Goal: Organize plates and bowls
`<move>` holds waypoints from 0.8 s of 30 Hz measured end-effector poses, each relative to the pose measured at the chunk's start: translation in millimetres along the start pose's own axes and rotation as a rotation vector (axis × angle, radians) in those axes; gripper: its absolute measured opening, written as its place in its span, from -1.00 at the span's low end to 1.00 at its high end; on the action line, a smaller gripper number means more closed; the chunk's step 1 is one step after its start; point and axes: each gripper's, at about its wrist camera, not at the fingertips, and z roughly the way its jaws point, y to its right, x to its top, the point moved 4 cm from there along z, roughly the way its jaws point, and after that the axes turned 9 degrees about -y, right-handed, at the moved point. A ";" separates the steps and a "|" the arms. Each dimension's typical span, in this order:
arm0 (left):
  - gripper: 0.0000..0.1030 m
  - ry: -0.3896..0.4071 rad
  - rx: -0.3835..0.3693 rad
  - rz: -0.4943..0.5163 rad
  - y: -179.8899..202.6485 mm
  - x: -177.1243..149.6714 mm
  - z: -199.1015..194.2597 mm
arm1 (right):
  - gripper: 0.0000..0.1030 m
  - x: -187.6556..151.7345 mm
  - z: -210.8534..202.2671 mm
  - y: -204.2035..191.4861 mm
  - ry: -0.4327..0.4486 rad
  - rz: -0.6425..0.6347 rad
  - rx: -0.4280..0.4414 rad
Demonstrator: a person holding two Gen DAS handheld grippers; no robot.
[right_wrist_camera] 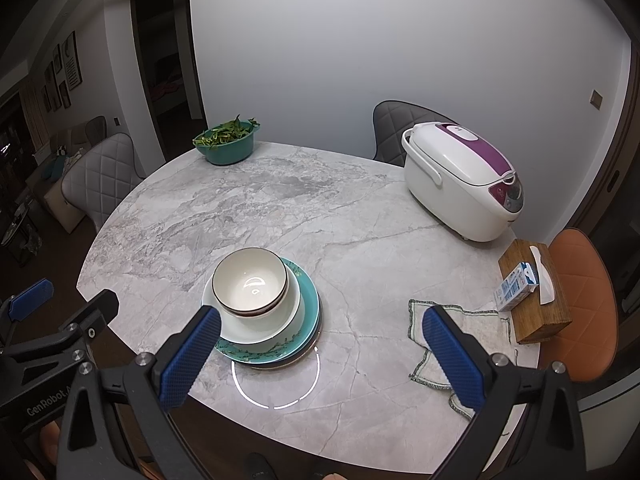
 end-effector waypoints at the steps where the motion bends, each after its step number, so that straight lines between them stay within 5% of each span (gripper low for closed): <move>1: 0.95 -0.001 -0.002 0.000 -0.2 -0.1 0.4 | 1.00 0.1 0.3 0.1 0.000 -0.001 0.000; 24: 0.95 0.000 0.000 -0.002 1.9 -3.0 -0.5 | 1.00 -0.1 -0.4 1.2 0.000 -0.003 0.000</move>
